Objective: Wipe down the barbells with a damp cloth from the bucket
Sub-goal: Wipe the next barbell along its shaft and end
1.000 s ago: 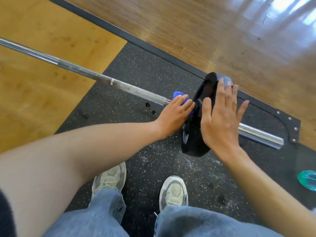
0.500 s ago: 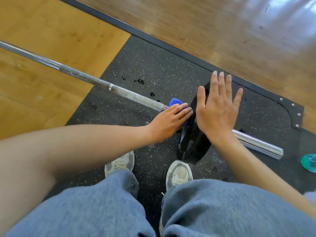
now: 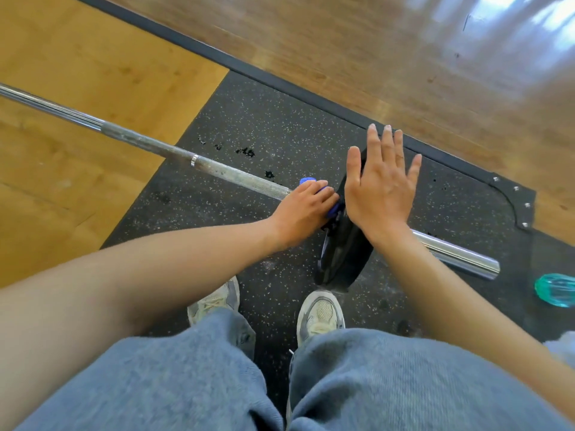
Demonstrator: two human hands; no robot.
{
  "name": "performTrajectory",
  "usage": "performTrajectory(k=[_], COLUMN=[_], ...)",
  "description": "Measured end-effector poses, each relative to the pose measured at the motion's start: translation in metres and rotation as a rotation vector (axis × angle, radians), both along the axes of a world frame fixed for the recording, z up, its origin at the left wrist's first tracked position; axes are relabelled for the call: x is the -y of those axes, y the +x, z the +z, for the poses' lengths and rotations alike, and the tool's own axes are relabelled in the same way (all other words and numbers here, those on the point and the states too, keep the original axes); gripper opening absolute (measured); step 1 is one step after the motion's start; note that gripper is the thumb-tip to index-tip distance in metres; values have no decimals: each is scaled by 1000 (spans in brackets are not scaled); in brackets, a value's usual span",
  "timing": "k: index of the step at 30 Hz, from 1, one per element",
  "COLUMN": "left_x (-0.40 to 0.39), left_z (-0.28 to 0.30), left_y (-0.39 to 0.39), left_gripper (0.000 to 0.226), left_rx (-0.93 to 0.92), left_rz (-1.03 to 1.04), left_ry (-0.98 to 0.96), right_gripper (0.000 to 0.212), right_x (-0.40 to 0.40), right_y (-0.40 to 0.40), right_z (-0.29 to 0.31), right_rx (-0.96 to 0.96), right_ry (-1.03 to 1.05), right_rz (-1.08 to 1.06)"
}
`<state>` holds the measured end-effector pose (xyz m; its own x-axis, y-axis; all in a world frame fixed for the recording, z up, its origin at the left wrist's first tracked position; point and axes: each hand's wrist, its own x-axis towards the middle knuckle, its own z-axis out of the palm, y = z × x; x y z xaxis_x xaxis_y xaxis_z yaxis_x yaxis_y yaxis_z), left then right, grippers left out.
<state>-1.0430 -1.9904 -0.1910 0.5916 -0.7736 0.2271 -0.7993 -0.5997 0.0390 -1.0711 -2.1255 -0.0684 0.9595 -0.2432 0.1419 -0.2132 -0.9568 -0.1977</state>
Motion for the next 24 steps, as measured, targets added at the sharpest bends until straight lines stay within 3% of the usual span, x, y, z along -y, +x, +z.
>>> performTrajectory(k=[3,7,10,12,16,20,24], left_x=[15,9,23,34,27,43,55], left_z=[-1,-8,-7,-7,-11,-10,-20], left_y=[-2,4,40,44,44,89,84], left_gripper=[30,49,39,34,54,37,51], left_rx=[7,90,38,38,173,90,99], left_rz=[125,121,92,143,121,138,194], left_ry=[-52,37,-1,-1,41,-87,-176], right_gripper=[61,62,63,60,55,60,59], right_x=[11,2,1,8,22,11,14], right_y=[33,23,13,36,80,66,67], right_z=[9,7,-6,-5,9,2,-20], right_rx=[42,132,104,84,170,198,181], right_ry=[38,97,-44,-29,120,52,-174], right_rz=[-4,-20,-29,-38,17,7,27])
